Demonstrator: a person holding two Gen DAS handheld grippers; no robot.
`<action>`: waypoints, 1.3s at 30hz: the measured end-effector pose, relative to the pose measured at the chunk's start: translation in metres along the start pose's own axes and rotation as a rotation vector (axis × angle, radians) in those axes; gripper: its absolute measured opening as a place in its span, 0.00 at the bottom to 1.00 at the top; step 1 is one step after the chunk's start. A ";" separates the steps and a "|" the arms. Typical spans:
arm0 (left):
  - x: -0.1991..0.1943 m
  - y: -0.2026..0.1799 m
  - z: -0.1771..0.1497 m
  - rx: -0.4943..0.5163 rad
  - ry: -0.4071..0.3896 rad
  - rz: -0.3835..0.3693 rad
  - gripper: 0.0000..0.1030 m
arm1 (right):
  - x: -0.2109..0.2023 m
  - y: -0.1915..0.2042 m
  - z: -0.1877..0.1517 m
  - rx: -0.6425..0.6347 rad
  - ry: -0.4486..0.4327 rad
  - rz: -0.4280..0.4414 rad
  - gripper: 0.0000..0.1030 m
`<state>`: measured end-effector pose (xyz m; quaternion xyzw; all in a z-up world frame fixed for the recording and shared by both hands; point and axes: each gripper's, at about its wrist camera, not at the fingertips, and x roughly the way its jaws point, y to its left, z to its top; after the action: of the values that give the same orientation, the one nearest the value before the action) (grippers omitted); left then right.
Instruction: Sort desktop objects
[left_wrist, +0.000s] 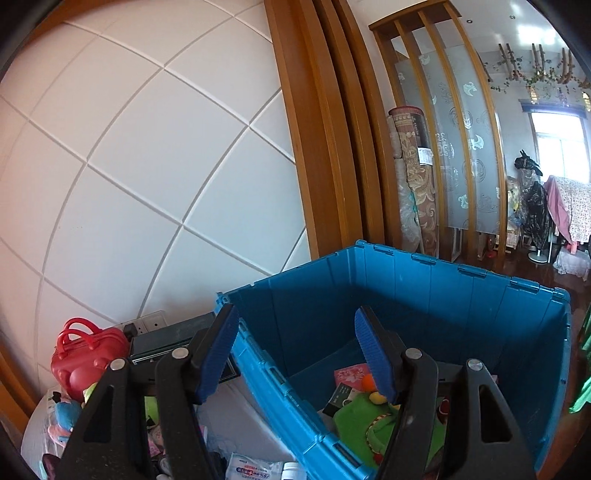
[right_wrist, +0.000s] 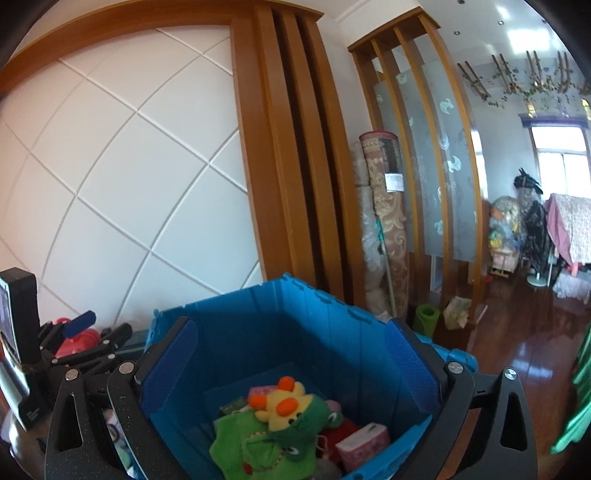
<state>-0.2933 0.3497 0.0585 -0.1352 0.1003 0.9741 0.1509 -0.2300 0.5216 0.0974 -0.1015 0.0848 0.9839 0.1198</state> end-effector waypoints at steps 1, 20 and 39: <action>-0.004 0.005 -0.003 0.000 0.003 -0.003 0.63 | -0.005 0.006 -0.003 0.004 0.002 0.005 1.00; -0.143 0.105 -0.078 -0.098 -0.027 0.178 0.63 | -0.111 0.129 -0.059 -0.062 0.011 0.046 1.00; -0.275 0.022 -0.114 -0.119 0.007 0.200 0.99 | -0.208 0.098 -0.122 -0.147 0.125 0.241 1.00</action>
<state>-0.0212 0.2286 0.0348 -0.1364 0.0558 0.9881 0.0441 -0.0355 0.3589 0.0397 -0.1603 0.0313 0.9865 -0.0127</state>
